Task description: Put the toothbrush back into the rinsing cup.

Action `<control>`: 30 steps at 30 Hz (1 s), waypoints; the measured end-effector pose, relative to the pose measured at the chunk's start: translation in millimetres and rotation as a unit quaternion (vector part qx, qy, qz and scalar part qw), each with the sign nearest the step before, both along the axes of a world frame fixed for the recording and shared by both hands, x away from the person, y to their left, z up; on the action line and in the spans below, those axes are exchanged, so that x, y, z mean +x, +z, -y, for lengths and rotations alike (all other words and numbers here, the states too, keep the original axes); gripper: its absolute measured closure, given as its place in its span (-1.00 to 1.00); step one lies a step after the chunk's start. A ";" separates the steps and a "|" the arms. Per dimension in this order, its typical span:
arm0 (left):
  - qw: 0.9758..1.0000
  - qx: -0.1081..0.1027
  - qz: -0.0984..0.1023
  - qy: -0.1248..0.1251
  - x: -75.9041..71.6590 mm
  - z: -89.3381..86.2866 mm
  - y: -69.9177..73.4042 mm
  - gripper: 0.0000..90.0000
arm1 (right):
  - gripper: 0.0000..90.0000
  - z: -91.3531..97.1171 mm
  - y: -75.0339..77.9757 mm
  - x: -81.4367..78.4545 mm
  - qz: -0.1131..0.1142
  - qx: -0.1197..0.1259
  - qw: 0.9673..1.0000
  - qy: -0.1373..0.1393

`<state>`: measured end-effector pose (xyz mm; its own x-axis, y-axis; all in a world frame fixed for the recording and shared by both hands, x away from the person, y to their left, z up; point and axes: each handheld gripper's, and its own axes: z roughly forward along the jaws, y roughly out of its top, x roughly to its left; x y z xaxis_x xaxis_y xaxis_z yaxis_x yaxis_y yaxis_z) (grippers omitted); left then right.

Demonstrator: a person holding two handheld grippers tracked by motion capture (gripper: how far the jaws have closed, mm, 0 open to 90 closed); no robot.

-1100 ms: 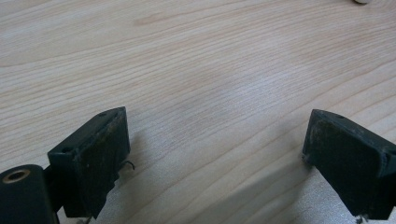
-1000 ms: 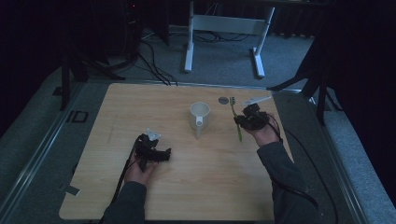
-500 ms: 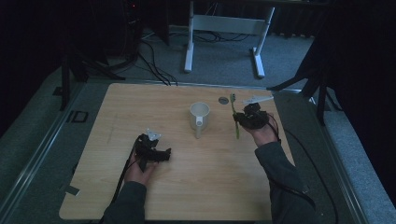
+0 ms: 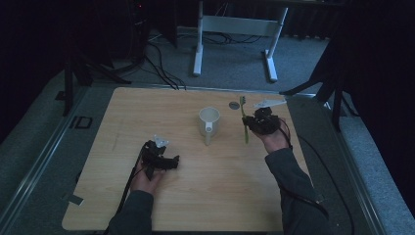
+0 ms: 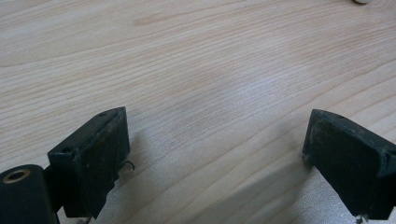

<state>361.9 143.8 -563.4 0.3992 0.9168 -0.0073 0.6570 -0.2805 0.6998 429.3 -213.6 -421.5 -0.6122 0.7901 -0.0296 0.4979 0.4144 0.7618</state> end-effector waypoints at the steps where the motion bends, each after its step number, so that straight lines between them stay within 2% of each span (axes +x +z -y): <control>1: 1.000 0.000 0.000 0.000 0.0 0.0 0.0 -0.83 | 0.82 -0.3 0.2 -0.1 0.001 0.000 1.000 0.000; 17: 1.000 0.000 0.000 0.000 0.0 0.0 0.0 -0.83 | 0.82 -6.0 2.0 0.2 0.005 0.011 1.000 0.004; 30: 1.000 0.000 0.000 0.000 0.0 0.0 0.0 -0.83 | 0.82 -9.6 3.9 0.9 0.011 0.032 0.999 0.000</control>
<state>361.9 143.8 -563.4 0.3994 0.9167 -0.0071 0.6570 -0.2808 0.6996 430.3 -203.9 -417.6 -0.6124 0.7905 0.0073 0.4799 0.3644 0.7980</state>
